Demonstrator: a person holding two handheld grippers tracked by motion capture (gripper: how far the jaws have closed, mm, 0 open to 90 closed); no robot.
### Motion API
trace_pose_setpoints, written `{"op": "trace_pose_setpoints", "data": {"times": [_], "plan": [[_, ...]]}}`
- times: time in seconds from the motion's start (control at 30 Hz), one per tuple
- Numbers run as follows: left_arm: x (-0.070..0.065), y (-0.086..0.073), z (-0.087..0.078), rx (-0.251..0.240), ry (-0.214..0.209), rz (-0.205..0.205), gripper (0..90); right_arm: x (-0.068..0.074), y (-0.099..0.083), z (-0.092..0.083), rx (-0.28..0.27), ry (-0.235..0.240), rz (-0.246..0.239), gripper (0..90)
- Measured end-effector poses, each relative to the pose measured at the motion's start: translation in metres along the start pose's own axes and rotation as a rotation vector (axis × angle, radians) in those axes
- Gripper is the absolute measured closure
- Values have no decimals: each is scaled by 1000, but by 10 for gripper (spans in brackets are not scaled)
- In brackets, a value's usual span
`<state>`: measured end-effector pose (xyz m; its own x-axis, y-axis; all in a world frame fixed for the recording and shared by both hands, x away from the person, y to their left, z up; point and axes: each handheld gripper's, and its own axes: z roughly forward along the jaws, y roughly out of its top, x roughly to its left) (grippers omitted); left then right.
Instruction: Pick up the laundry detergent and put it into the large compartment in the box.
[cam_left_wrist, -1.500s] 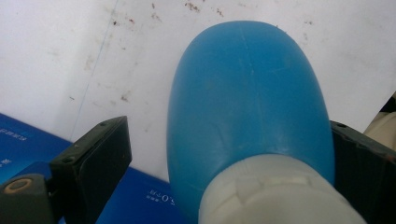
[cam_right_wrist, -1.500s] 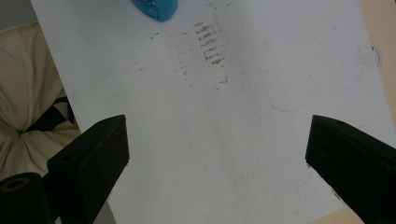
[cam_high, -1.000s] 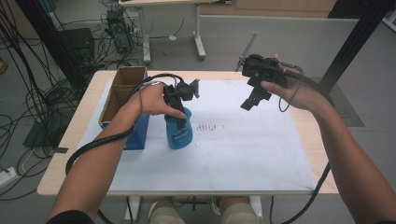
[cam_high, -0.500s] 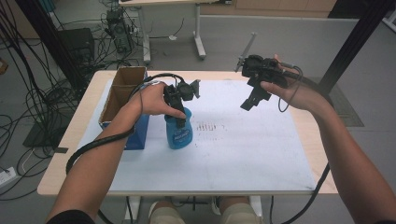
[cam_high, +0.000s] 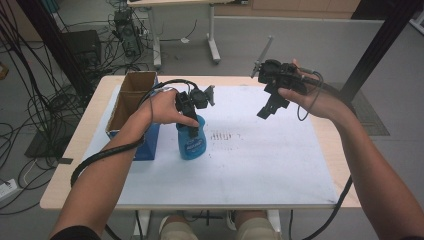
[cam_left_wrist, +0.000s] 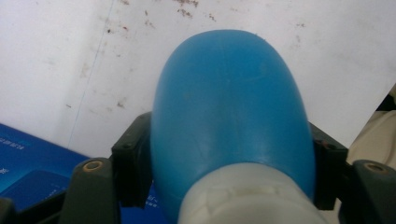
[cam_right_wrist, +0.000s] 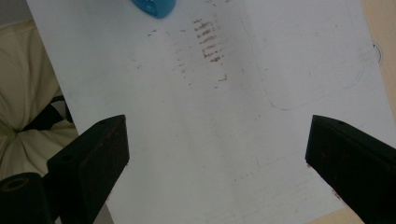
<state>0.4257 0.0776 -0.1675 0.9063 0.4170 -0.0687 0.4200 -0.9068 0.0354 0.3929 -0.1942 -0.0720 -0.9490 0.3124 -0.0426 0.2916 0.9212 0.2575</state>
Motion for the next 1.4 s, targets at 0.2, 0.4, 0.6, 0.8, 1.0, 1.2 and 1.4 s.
{"op": "trace_pose_setpoints", "data": {"times": [0.2, 0.4, 0.6, 0.8, 1.0, 1.2, 1.4], "plan": [[-2, 2, 0, 8, 6, -10, 364, 1, 0, 0, -1, 0, 0, 62], [-2, 3, 0, 14, 8, -8, 366, 0, -1, 0, -1, 0, 2, 61], [-3, 5, 0, 21, 11, -3, 365, 0, 0, 1, 1, 2, 1, 62], [-3, 6, 0, 26, 10, -2, 365, 1, 0, 0, 1, 3, -1, 62], [-3, 7, 0, 29, 11, -3, 365, 1, 0, 1, 5, 4, -2, 61], [-3, 5, 0, 23, 9, -3, 365, 1, 0, 2, 6, 5, -4, 62], [-4, 6, 0, 26, 11, -3, 366, 0, -1, 2, 6, 5, -2, 62]]}}
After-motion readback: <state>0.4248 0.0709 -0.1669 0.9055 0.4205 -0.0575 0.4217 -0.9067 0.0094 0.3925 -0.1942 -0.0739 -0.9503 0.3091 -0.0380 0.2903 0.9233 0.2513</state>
